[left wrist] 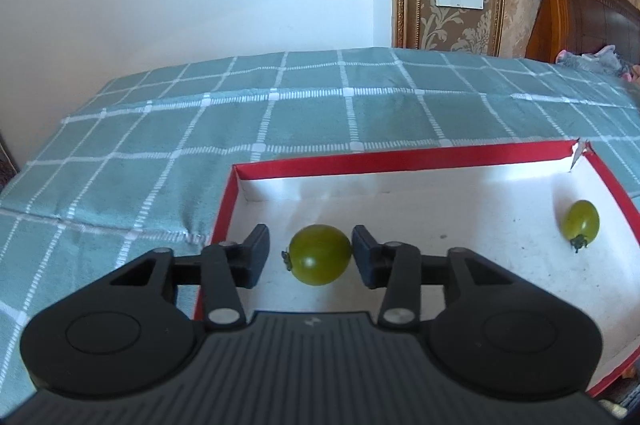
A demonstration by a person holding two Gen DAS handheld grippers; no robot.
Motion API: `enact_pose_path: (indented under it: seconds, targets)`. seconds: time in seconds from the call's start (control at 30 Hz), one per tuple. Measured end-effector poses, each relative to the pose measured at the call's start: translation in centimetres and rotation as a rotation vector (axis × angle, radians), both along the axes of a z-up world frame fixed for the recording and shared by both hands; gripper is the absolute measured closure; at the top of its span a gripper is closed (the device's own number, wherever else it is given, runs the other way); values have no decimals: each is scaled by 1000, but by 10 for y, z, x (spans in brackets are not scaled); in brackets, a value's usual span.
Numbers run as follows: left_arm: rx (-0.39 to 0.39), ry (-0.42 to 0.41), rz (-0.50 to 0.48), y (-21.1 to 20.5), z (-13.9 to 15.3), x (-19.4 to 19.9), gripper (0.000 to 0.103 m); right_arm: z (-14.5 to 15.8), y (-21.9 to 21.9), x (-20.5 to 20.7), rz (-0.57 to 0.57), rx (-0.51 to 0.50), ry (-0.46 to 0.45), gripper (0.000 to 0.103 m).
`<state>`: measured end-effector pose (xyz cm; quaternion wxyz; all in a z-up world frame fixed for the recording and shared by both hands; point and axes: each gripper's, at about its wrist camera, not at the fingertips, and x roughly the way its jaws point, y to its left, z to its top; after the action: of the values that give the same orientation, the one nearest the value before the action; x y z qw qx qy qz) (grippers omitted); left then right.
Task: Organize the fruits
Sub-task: 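Lower the round green fruit and open the left gripper inside the tray, then withdraw the left gripper from the tray while right grasps a cut green lime half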
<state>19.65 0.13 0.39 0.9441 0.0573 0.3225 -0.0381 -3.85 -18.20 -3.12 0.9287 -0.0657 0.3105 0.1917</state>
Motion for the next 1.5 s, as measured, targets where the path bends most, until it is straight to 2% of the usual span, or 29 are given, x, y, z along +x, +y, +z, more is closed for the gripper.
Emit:
enact_pose_path:
  seconds: [0.03, 0.13, 0.2, 0.37, 0.6, 0.73, 0.93, 1.03, 1.17, 1.27, 1.5]
  targets:
    - [6, -3, 11, 1, 0, -1, 40, 0, 0, 0, 1, 0, 0, 2]
    - [13, -43, 29, 2, 6, -6, 28, -1, 0, 2, 1, -1, 1, 2]
    - [18, -65, 36, 2, 10, -11, 24, -1, 0, 2, 1, 0, 1, 2]
    - [38, -131, 22, 2, 25, -36, 24, 0, 0, 1, 1, 0, 1, 2]
    - [-3, -209, -15, 7, 38, -101, 16, 0, 0, 1, 1, -1, 1, 2]
    - [-6, -238, -59, 10, 32, -148, 11, 0, 0, 1, 1, 0, 1, 1]
    - [-47, -218, -92, 16, 8, -201, 11, 0, 0, 1, 1, -2, 0, 1]
    - [-45, -201, -91, 19, -4, -212, 11, 0, 0, -1, -7, -9, -11, 1]
    - [-31, -190, -82, 21, -16, -217, 11, 5, -2, -11, -42, -20, -75, 1]
    - [-59, -164, -80, 24, -23, -215, 11, 5, 2, -16, -45, -51, -81, 1]
    - [-73, -134, -73, 29, -31, -209, 11, 13, -5, -29, -100, -50, -119, 2]
